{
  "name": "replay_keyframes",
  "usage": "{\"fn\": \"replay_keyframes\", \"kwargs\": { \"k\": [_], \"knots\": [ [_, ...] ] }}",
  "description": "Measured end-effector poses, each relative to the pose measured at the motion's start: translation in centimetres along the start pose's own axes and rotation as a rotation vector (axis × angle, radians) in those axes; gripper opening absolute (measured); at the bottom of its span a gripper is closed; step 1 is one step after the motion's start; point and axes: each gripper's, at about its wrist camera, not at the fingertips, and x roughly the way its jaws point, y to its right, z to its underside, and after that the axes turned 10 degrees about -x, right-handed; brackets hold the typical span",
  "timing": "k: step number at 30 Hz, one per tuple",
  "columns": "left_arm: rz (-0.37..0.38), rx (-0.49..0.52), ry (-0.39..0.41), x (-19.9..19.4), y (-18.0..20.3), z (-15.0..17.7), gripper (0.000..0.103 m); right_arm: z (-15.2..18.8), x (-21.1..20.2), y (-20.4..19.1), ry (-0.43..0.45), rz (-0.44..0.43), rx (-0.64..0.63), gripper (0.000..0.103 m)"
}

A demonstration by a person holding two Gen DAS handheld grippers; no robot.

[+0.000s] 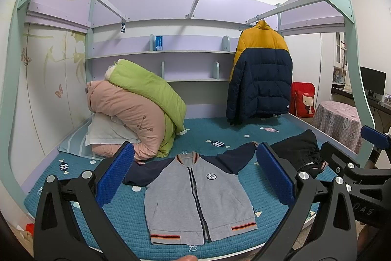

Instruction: Fold large clothes

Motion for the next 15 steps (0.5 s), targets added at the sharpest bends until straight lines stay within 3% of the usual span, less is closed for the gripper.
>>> {"fn": "replay_keyframes", "kwargs": {
  "k": [15],
  "knots": [
    [-0.002, 0.002, 0.001, -0.01, -0.06, -0.01, 0.100, -0.20, -0.24, -0.57, -0.003, -0.005, 0.000, 0.096]
  ]
}}
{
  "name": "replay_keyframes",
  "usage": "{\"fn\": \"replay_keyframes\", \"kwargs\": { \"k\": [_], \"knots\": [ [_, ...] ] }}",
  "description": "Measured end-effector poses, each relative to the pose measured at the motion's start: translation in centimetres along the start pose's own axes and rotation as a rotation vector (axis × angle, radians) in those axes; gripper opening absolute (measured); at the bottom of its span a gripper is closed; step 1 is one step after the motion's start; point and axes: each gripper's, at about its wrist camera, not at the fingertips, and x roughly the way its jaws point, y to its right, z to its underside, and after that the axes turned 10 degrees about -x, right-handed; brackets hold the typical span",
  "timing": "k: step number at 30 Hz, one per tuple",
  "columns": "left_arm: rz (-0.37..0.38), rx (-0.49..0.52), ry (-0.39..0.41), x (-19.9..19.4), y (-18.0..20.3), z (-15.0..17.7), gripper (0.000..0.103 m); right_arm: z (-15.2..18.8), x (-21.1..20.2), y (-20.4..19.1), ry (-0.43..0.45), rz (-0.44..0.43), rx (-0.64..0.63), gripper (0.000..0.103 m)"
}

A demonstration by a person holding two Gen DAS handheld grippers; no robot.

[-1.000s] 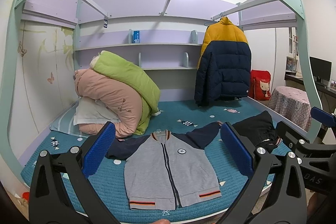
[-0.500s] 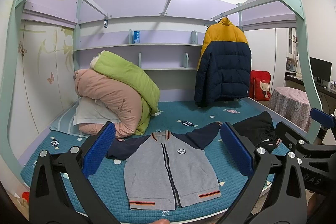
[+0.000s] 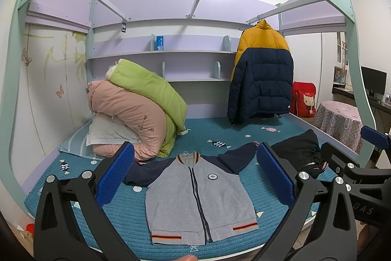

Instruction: Fold large clothes

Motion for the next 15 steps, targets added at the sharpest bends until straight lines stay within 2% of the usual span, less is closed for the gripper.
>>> {"fn": "replay_keyframes", "kwargs": {
  "k": [15],
  "knots": [
    [-0.002, -0.003, -0.003, 0.18, -0.05, 0.20, 0.100, 0.01, 0.41, -0.06, -0.009, -0.007, 0.000, 0.096]
  ]
}}
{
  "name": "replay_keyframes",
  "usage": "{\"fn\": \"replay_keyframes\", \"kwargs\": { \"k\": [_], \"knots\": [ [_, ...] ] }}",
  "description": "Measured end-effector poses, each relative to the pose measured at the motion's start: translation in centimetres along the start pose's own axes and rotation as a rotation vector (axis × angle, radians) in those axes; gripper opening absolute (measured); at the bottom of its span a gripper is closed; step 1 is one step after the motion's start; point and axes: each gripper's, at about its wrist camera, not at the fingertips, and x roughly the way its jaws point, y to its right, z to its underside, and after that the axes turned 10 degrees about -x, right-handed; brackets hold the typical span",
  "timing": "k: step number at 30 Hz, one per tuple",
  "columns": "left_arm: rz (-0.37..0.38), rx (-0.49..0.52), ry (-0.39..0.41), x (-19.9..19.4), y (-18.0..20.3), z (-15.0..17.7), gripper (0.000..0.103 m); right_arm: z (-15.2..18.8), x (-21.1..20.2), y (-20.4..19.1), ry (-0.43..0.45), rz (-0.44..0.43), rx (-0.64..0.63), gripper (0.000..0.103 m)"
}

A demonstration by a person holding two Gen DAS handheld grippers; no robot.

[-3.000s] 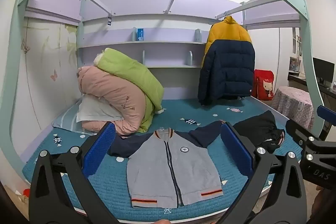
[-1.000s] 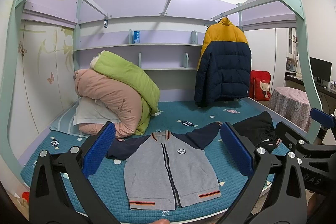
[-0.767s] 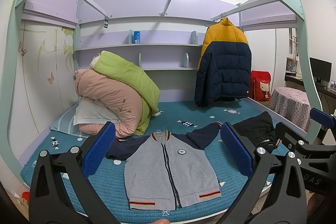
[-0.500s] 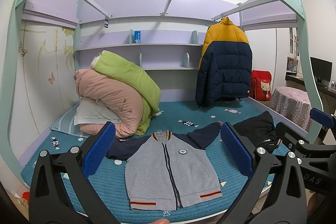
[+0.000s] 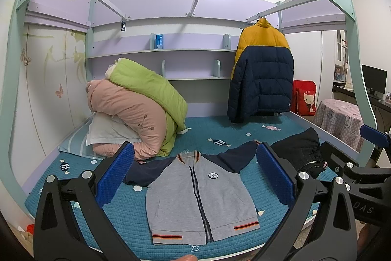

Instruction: Fold large clothes

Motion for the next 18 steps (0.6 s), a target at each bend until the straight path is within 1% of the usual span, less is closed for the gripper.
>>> {"fn": "replay_keyframes", "kwargs": {
  "k": [10, 18],
  "knots": [
    [-0.006, 0.005, -0.015, 0.8, -0.4, 0.6, 0.100, 0.3, 1.0, 0.0, -0.012, -0.007, 0.001, 0.096],
    [-0.014, 0.003, -0.049, 3.1, -0.9, 0.9, 0.100, 0.5, 2.7, -0.2, -0.038, -0.024, 0.003, 0.096]
  ]
}}
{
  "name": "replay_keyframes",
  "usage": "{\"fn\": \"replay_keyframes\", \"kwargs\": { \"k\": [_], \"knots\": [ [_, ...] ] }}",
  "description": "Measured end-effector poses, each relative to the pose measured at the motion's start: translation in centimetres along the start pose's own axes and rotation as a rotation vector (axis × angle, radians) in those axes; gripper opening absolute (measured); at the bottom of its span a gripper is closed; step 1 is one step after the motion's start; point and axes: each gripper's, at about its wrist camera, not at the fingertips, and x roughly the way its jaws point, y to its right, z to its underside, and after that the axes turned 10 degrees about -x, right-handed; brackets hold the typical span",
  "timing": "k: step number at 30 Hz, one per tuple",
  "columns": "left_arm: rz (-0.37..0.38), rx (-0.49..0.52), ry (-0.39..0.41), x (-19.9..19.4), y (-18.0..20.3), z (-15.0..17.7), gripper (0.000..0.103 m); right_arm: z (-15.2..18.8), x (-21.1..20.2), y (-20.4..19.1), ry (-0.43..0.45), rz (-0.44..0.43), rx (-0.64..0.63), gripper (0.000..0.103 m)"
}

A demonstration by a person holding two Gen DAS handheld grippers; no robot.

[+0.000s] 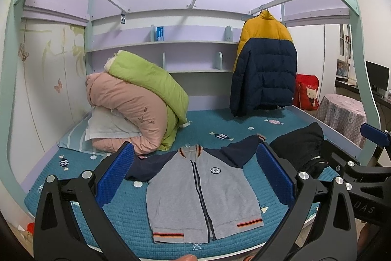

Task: Fold large clothes
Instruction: 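Reach the left tool to the navy sleeve cuff and grasp it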

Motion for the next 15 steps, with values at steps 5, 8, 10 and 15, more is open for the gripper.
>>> {"fn": "replay_keyframes", "kwargs": {
  "k": [5, 8, 10, 15],
  "knots": [
    [-0.012, -0.005, -0.051, 2.7, -0.8, 0.6, 0.100, 0.3, 2.6, -0.4, -0.042, -0.022, -0.001, 0.096],
    [-0.023, -0.015, -0.099, 5.3, -1.7, 1.3, 0.100, 0.6, 4.9, -1.2, -0.077, -0.044, -0.002, 0.096],
    [-0.042, -0.019, -0.136, 7.4, -2.4, 2.0, 0.100, 1.0, 7.0, -1.9, -0.110, -0.062, -0.010, 0.096],
    [-0.100, -0.024, -0.253, 14.0, -5.4, 4.7, 0.100, 2.9, 13.6, -4.8, -0.219, -0.133, -0.034, 0.096]
  ]
}}
